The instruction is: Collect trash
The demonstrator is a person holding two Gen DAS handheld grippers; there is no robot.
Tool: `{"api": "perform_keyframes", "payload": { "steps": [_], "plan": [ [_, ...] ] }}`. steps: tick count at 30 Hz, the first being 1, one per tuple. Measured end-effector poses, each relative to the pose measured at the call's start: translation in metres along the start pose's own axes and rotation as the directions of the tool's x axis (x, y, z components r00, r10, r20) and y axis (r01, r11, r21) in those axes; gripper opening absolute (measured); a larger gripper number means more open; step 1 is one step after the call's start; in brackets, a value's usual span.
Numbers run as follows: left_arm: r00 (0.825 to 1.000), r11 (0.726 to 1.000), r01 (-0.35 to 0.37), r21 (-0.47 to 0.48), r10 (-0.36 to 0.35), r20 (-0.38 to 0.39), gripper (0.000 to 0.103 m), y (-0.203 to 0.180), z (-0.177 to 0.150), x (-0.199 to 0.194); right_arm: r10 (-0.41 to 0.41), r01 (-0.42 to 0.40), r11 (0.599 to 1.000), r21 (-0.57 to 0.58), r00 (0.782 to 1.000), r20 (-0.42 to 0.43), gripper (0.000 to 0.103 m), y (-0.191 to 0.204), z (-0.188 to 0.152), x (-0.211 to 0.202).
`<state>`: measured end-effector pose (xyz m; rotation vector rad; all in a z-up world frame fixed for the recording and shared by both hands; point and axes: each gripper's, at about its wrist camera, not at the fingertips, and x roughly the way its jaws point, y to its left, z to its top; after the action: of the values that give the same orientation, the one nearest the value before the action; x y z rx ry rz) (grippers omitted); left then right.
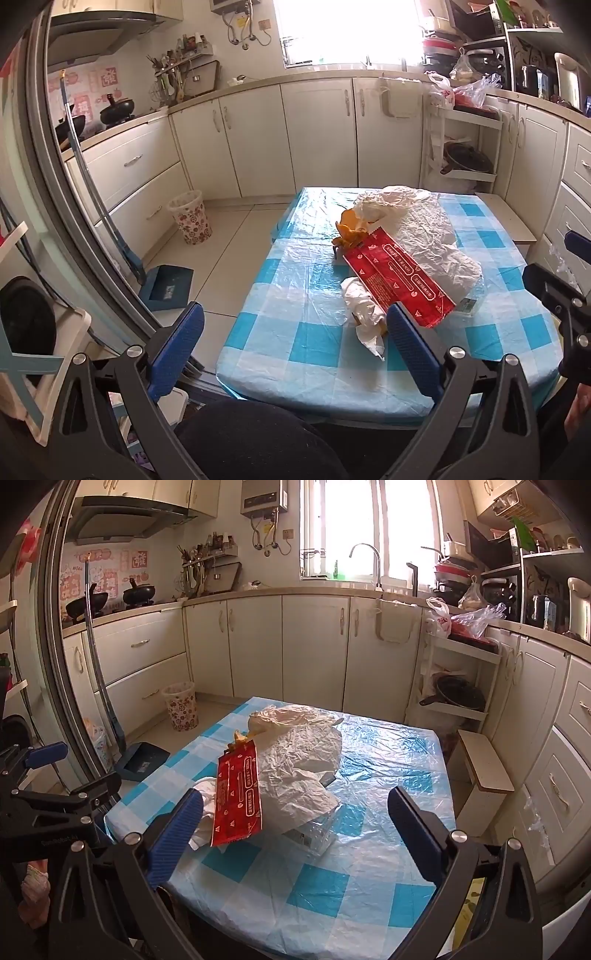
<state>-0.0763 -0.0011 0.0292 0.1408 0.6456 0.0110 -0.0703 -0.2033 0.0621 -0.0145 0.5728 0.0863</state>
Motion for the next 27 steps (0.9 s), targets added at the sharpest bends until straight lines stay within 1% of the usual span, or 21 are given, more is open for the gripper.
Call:
{"api": "perform_keyframes", "payload": {
  "steps": [10,13,15,27],
  "plan": [
    [1.000,1.000,0.001,-0.002,-0.001,0.000,0.095,0.0002,0.0002,-0.0002,-0.005,0.005,1.000,0.008,1.000,0.010,0.096,0.0009,-0.0018,-0.0018],
    [1.000,1.000,0.001,-0.001,-0.001,0.000,0.095,0.0003,0.0001,-0.0002,-0.004,0.004,1.000,0.007,1.000,0.007,0.096,0.0052,-0.0024,0.0049],
    [1.000,1.000,0.001,-0.001,-0.001,0.000,0.095,0.0001,0.0000,0.0003,-0.003,0.003,1.000,0.002,1.000,0.021,0.096,0.0025,-0.0024,0.0020],
    [1.000,1.000,0.000,-0.001,0.000,0.000,0.095,0.0001,0.0003,-0.0003,-0.004,0.004,1.000,0.001,1.000,0.016,0.096,0.0026,-0.0016,0.0020]
  ]
}}
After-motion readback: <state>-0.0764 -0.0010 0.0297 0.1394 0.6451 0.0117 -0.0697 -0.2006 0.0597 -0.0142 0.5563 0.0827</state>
